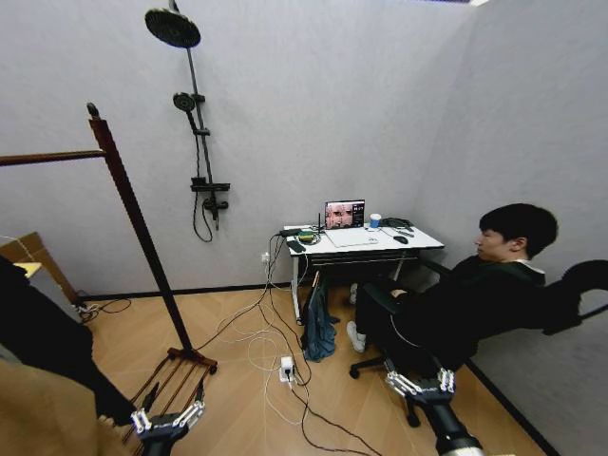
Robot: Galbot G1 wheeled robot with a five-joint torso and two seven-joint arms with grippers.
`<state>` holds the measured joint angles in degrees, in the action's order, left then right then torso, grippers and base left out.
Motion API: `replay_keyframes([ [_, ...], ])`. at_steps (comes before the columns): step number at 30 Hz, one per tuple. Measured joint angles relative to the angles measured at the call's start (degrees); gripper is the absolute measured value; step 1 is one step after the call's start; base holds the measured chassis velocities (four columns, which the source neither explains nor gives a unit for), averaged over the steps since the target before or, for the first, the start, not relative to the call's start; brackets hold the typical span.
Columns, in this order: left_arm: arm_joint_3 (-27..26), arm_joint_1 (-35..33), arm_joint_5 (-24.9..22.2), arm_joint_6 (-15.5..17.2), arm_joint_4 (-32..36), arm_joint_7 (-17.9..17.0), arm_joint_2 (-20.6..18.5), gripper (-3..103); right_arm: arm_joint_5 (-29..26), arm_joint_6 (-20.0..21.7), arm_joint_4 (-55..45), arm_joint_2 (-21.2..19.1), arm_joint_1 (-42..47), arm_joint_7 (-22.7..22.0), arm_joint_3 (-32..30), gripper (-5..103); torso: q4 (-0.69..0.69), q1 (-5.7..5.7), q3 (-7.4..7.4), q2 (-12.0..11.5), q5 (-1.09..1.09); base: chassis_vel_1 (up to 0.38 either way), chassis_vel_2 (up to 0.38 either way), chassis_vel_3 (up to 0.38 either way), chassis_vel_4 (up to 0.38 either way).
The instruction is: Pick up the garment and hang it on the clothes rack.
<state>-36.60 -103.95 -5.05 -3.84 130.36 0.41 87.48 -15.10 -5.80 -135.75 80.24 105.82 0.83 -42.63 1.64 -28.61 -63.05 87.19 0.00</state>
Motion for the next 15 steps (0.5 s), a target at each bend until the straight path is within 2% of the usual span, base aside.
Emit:
replay_keyframes([
  [6, 0.0, 0.0, 0.0, 0.0, 0.0, 0.0, 0.0, 100, 0.0, 0.0, 0.0, 0.0, 0.0, 0.0, 0.0, 99, 0.0, 0.0, 0.0, 0.0, 0.0, 0.111, -0.111, -0.078, 0.114],
  [15, 0.01, 0.0, 0.0, 0.0, 0.0, 0.0, 0.0, 100, 0.0, 0.0, 0.0, 0.0, 0.01, 0.0, 0.0, 99, 0.0, 0.02, 0.01, 0.0, 0.01, 0.217, -0.242, -0.22, 0.228],
])
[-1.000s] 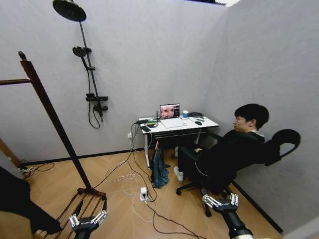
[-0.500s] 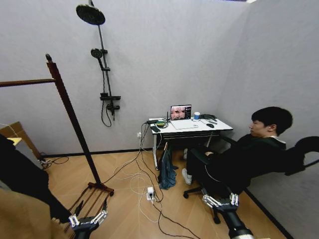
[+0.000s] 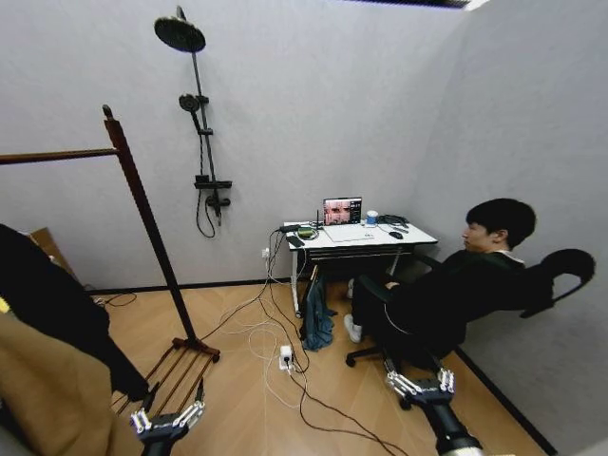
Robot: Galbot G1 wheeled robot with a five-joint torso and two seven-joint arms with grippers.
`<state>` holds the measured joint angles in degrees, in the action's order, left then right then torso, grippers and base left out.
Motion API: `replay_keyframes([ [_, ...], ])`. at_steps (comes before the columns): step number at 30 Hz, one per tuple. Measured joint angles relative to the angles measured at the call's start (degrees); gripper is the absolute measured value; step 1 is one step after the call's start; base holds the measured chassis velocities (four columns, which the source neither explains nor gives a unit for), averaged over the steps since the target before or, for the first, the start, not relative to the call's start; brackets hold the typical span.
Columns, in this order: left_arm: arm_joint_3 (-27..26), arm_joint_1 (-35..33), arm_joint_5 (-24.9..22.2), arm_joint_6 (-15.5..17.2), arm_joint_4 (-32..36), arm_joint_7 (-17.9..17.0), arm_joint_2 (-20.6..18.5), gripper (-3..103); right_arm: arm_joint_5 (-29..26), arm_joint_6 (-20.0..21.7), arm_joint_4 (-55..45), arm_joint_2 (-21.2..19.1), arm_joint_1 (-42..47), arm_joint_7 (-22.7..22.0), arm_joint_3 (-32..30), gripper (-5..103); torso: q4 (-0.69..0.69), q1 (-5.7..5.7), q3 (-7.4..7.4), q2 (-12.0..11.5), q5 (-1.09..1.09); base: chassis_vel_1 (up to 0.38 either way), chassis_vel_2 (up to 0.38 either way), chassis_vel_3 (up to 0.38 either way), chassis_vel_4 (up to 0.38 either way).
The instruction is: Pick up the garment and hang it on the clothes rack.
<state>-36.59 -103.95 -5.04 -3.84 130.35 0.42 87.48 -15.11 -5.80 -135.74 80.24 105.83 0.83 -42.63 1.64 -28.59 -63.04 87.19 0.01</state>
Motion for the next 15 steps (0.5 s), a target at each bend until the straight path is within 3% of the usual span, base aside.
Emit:
replay_keyframes([
  [5, 0.0, 0.0, 0.0, 0.0, 0.01, 0.0, 0.0, 100, 0.0, 0.0, 0.0, 0.0, 0.0, 0.0, -0.01, 99, 0.01, 0.0, 0.0, 0.0, -0.06, 0.312, -0.287, -0.276, 0.287],
  [8, -0.01, 0.0, 0.0, 0.0, 0.0, -0.01, 0.0, 100, 0.0, 0.0, -0.01, 0.0, 0.0, 0.0, 0.0, 99, 0.0, 0.0, 0.01, 0.01, 0.04, 0.328, -0.338, -0.32, 0.355],
  [11, 0.0, 0.0, 0.0, 0.0, 0.01, 0.01, 0.0, 100, 0.0, 0.0, 0.01, 0.0, 0.0, 0.0, 0.0, 99, 0.01, 0.0, 0.0, 0.0, -0.09, 0.378, -0.329, -0.37, 0.356],
  [13, -0.02, 0.0, 0.0, 0.0, 0.0, -0.03, 0.0, 100, 0.0, 0.0, 0.0, 0.0, 0.01, 0.0, 0.0, 99, 0.0, 0.01, 0.01, 0.02, 0.05, 0.359, -0.368, -0.353, 0.361],
  [15, -0.01, -0.01, 0.0, 0.0, 0.0, -0.02, 0.0, 100, 0.0, 0.0, 0.0, 0.0, 0.02, 0.0, -0.01, 99, 0.0, 0.03, 0.01, 0.02, 0.02, 0.346, -0.318, -0.326, 0.321],
])
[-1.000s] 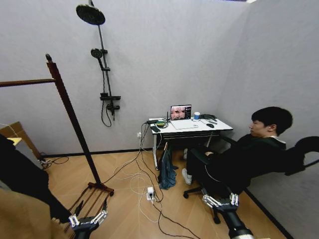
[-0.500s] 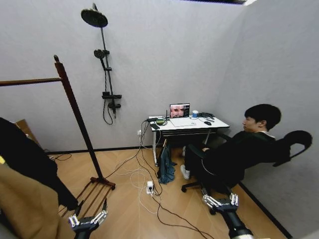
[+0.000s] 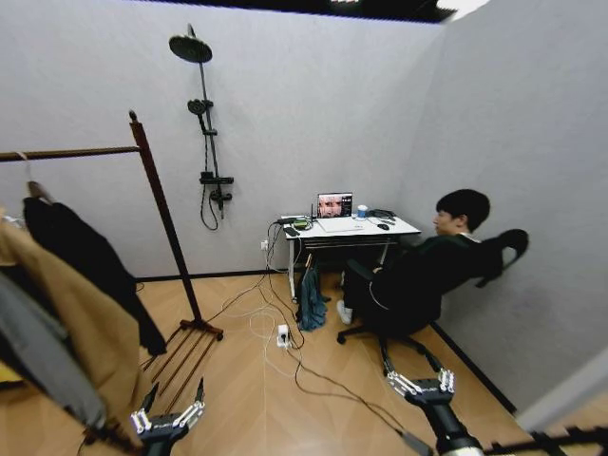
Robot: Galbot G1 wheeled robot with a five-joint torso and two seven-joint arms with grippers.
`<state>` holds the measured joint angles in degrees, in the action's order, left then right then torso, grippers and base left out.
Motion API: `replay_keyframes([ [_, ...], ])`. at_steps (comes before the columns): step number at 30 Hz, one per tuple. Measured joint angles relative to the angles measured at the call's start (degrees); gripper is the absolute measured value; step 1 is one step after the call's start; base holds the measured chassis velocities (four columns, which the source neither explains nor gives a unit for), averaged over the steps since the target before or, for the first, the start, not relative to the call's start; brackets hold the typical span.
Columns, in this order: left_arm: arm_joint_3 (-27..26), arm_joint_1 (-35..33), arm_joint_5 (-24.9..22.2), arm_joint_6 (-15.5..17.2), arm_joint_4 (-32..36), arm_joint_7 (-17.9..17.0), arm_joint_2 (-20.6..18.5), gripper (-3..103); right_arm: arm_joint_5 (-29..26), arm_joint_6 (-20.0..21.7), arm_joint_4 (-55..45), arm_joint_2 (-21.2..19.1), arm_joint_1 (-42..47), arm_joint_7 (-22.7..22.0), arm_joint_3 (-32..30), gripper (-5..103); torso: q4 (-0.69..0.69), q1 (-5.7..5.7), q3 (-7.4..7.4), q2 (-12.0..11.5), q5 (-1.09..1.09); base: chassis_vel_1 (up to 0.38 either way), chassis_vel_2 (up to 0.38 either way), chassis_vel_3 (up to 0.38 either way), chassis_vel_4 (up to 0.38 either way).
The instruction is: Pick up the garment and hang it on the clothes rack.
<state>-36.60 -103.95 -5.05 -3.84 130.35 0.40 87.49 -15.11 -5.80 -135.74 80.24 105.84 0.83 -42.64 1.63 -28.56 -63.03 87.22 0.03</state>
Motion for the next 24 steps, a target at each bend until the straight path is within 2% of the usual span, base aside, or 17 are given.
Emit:
replay_keyframes([
  [1, 0.0, 0.0, 0.0, 0.0, 0.01, 0.03, 0.0, 100, 0.0, 0.0, 0.01, 0.0, 0.01, 0.0, 0.0, 99, 0.03, 0.02, 0.01, 0.01, -0.11, 0.3, -0.268, -0.326, 0.257],
  [2, 0.0, 0.0, 0.0, 0.0, 0.01, 0.03, 0.0, 100, 0.0, 0.0, 0.01, 0.0, 0.01, 0.0, 0.0, 99, 0.03, 0.02, 0.01, 0.01, -0.11, 0.3, -0.268, -0.326, 0.257],
  [3, -0.02, 0.0, 0.0, 0.0, 0.0, -0.01, 0.0, 100, 0.0, 0.0, 0.0, 0.0, 0.0, 0.0, 0.01, 99, -0.02, 0.01, 0.01, 0.01, 0.02, 0.16, -0.158, -0.264, 0.228],
  [4, -0.05, 0.0, 0.0, 0.0, 0.0, -0.04, -0.01, 100, 0.0, 0.0, 0.0, 0.0, 0.0, 0.01, 0.01, 99, -0.02, 0.01, 0.0, 0.01, 0.03, 0.16, 0.018, -0.1, 0.228],
  [9, 0.02, 0.01, 0.0, 0.0, 0.0, 0.03, 0.0, 100, 0.0, 0.0, 0.0, 0.0, 0.0, 0.0, -0.01, 99, 0.03, -0.04, -0.03, -0.03, -0.05, 0.001, -0.015, -0.066, 0.047],
  [16, 0.01, 0.02, 0.0, 0.0, 0.0, 0.02, 0.0, 100, 0.0, 0.0, 0.0, 0.0, -0.05, 0.0, 0.0, 99, -0.01, -0.14, -0.05, -0.07, -0.03, -0.025, 0.025, 0.053, -0.006],
  [24, 0.0, 0.01, 0.0, 0.0, 0.0, 0.01, -0.01, 100, 0.0, 0.0, -0.01, 0.0, -0.02, 0.0, 0.0, 99, 0.01, -0.05, -0.02, -0.03, -0.04, 0.143, -0.12, -0.128, 0.113],
])
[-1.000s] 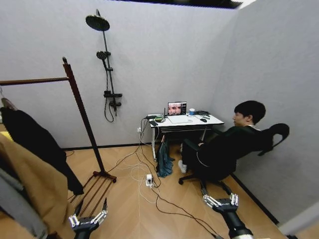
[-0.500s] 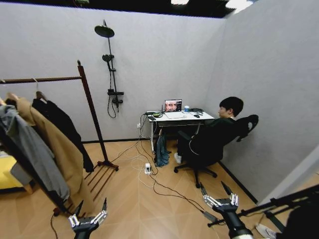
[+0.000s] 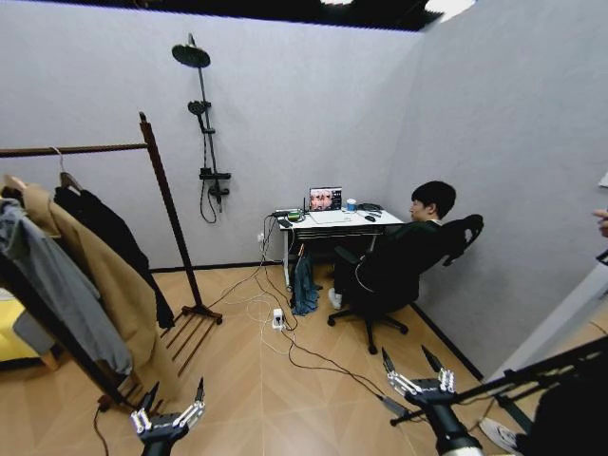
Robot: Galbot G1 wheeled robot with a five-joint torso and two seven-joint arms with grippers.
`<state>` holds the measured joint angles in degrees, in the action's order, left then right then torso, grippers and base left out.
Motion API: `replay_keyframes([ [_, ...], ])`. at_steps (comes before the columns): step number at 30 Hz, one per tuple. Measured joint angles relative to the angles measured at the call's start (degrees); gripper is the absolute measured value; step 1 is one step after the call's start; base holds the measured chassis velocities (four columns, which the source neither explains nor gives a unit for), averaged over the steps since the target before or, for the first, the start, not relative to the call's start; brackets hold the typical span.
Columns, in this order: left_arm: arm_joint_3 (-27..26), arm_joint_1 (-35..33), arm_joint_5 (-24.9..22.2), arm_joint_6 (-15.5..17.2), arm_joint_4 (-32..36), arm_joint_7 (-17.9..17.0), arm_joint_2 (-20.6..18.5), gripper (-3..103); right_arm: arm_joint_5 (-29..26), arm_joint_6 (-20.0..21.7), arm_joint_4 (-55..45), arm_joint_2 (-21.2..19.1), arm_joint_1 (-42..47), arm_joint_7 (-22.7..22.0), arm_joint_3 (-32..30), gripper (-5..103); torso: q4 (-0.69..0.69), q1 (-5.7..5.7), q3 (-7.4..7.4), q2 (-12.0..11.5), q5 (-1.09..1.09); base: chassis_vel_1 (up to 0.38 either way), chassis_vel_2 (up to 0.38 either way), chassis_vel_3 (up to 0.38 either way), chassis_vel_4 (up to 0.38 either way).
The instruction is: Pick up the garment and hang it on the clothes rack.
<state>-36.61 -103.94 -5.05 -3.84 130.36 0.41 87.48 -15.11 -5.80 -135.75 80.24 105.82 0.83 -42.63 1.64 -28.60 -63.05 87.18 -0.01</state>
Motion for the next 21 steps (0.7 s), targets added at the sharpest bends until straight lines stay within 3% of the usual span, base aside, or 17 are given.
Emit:
replay_keyframes([
  [10, 0.01, -0.02, 0.0, 0.0, 0.0, -0.01, 0.0, 100, 0.0, 0.0, -0.01, 0.0, 0.03, 0.0, 0.0, 99, 0.0, 0.08, 0.03, 0.05, 0.0, 0.188, -0.176, -0.159, 0.177],
  [21, 0.01, 0.0, 0.0, 0.0, 0.0, 0.0, 0.0, 100, 0.0, -0.01, -0.01, 0.0, -0.01, 0.0, 0.0, 99, -0.01, -0.05, -0.02, -0.01, 0.0, -0.012, 0.004, 0.012, -0.015],
])
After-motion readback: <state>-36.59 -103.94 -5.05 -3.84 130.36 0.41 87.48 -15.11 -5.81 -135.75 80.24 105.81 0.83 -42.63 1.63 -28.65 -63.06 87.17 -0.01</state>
